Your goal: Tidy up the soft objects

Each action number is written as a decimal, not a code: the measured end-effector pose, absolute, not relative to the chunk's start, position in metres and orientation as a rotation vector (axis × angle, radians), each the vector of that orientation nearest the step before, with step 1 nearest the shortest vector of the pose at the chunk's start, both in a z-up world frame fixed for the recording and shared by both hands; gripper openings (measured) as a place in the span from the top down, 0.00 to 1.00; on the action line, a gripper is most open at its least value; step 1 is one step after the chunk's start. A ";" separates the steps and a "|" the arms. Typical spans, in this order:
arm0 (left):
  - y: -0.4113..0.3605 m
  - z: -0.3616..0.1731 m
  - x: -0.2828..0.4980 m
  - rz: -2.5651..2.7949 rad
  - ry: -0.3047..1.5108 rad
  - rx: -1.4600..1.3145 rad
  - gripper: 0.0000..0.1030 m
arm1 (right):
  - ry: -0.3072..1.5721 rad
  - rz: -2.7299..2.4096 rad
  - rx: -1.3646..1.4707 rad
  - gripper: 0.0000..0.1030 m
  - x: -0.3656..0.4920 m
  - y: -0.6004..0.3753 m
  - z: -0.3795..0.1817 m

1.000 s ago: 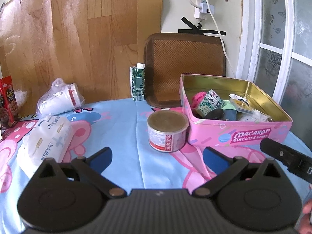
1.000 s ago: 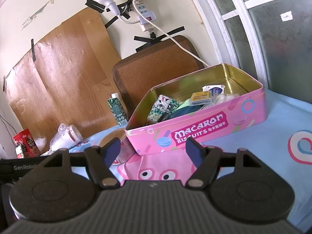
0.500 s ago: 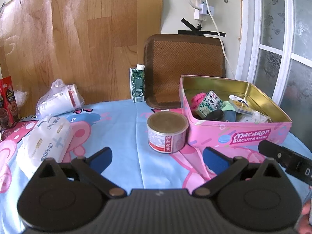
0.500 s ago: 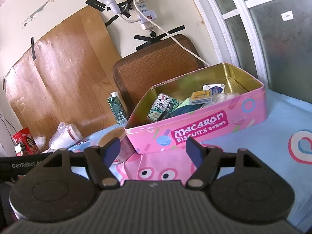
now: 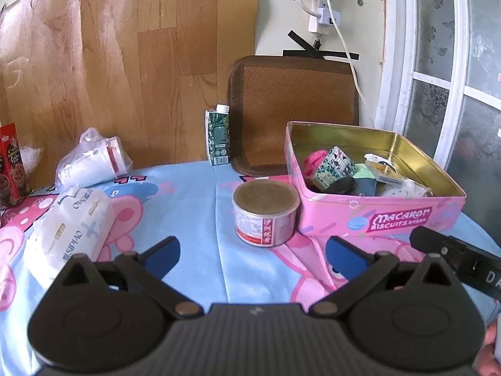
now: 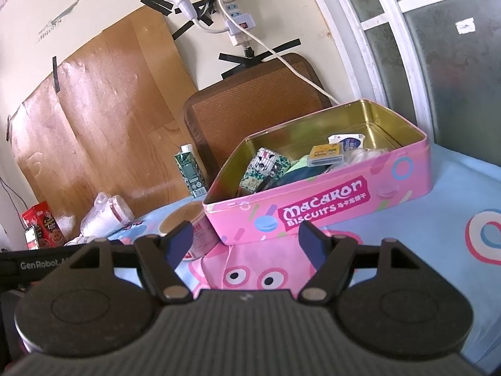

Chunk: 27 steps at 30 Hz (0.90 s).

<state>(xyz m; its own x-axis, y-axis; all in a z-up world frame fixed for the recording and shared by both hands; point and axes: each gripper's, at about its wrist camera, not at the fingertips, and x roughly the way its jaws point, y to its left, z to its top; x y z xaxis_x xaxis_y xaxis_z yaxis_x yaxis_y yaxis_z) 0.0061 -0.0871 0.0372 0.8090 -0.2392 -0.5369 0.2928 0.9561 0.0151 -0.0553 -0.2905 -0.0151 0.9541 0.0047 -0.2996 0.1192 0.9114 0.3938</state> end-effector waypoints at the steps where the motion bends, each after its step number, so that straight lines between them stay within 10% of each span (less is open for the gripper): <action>1: -0.087 0.037 0.006 -0.286 0.557 0.098 0.00 | 0.301 -0.061 0.422 0.26 -0.055 -0.290 -0.015; 27: -0.089 0.032 0.010 -0.270 0.567 0.117 0.00 | 0.317 -0.051 0.417 0.25 -0.052 -0.291 -0.019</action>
